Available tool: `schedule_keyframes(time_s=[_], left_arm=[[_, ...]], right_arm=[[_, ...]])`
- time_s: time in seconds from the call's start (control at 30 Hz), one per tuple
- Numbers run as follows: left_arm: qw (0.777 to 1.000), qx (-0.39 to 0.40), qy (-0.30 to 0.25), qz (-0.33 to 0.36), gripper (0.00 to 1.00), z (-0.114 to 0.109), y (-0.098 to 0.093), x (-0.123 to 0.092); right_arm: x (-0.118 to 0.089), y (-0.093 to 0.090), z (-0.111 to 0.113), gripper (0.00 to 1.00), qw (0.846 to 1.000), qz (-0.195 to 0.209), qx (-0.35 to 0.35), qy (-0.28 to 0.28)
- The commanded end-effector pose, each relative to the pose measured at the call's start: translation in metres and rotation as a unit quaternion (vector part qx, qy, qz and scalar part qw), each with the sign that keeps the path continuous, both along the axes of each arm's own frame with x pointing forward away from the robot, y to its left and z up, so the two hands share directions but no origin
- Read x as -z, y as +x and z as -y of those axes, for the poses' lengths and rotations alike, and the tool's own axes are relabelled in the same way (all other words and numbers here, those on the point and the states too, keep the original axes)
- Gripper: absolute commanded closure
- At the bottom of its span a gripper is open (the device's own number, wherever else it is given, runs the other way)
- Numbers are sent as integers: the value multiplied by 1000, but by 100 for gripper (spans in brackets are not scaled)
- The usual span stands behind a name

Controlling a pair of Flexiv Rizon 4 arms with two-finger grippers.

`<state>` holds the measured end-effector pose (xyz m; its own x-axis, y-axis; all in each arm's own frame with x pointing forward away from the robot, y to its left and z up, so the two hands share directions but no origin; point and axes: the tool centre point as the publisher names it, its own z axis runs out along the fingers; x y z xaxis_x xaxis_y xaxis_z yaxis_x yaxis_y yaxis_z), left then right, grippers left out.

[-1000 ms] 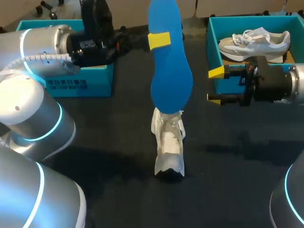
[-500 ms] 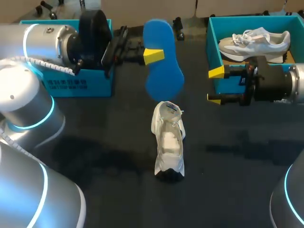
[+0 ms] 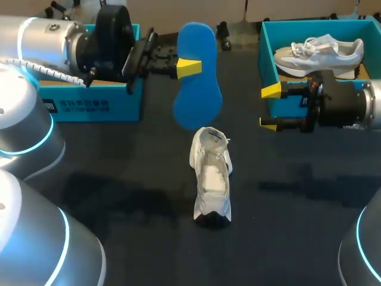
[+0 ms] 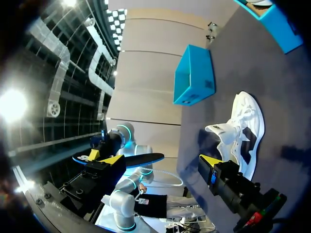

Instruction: Take the shoe out of the shoebox, open the shoe tongue, remove and reinsert the insole, then place the shoe into the shoebox

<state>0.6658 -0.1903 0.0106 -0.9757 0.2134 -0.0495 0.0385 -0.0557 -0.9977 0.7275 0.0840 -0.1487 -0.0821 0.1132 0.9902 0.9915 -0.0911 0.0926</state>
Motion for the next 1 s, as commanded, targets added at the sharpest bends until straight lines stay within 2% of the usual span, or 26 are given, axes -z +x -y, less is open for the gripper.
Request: schedule_keyframes(time_s=[0.03, 0.17, 0.23, 0.37, 0.57, 0.67, 0.77, 0.9, 1.0], left_arm=[[1000, 0, -1, 0, 100, 1, 0, 1], [1000, 0, -1, 0, 100, 1, 0, 1], [999, -5, -21, 32, 100, 1, 2, 4], [991, -17, -50, 125, 100, 3, 5, 12], [952, -25, -93, 289, 100, 7, 13, 24], [923, -23, -103, 371, 100, 8, 17, 31], [863, -5, -124, 490, 100, 8, 22, 37], [760, 21, -159, 630, 100, 10, 30, 46], [760, 21, -159, 630, 100, 10, 30, 46]], right_arm=[[0, -1, -1, 0, 1000, 0, 2, -1], [0, -1, -1, 0, 1000, 0, 2, -1], [0, -1, -1, 0, 1000, 0, 2, -1], [0, -1, -1, 0, 1000, 0, 2, -1], [0, -1, -1, 0, 1000, 0, 2, -1], [0, -1, -1, 0, 1000, 0, 2, -1], [0, -1, -1, 0, 1000, 0, 2, -1], [0, -1, -1, 0, 1000, 0, 2, -1], [0, -1, -1, 0, 1000, 0, 2, -1]])
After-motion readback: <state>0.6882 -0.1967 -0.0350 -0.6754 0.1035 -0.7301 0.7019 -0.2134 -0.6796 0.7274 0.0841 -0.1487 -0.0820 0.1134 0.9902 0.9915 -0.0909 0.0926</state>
